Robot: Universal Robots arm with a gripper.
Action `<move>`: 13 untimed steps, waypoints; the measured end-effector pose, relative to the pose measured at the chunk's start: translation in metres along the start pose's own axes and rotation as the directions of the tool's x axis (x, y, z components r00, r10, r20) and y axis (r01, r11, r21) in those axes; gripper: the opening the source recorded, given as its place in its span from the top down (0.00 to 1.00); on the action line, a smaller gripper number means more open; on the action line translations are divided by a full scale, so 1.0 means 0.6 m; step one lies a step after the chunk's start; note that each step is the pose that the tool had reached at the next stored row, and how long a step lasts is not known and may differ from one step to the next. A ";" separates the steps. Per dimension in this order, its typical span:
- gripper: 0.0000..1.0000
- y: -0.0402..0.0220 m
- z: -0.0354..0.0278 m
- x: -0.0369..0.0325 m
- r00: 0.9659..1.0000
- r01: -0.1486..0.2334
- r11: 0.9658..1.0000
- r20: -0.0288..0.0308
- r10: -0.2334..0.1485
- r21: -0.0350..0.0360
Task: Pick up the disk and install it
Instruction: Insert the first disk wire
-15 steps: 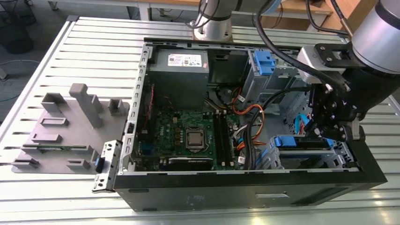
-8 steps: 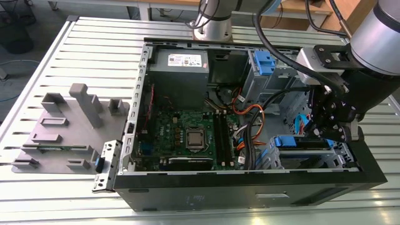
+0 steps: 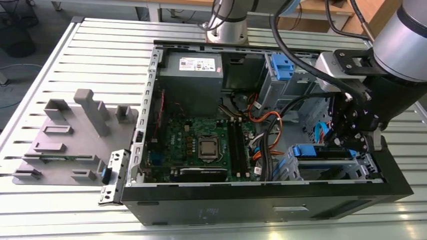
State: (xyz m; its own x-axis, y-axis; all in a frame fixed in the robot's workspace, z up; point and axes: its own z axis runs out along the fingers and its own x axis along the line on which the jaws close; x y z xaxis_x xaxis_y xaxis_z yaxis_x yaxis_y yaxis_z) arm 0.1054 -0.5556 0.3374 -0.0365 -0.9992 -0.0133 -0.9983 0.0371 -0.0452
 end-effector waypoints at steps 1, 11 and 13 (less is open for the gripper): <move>0.84 0.000 0.000 0.000 1.000 0.000 1.000 0.000 0.000 0.000; 0.84 0.001 0.004 0.002 1.000 0.000 1.000 0.000 0.000 0.000; 0.84 0.001 0.004 0.002 1.000 0.000 1.000 0.000 0.000 0.000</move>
State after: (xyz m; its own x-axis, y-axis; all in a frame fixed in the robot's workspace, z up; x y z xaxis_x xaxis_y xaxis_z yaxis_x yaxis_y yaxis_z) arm 0.1049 -0.5569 0.3349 -0.0365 -0.9992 -0.0132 -0.9983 0.0371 -0.0452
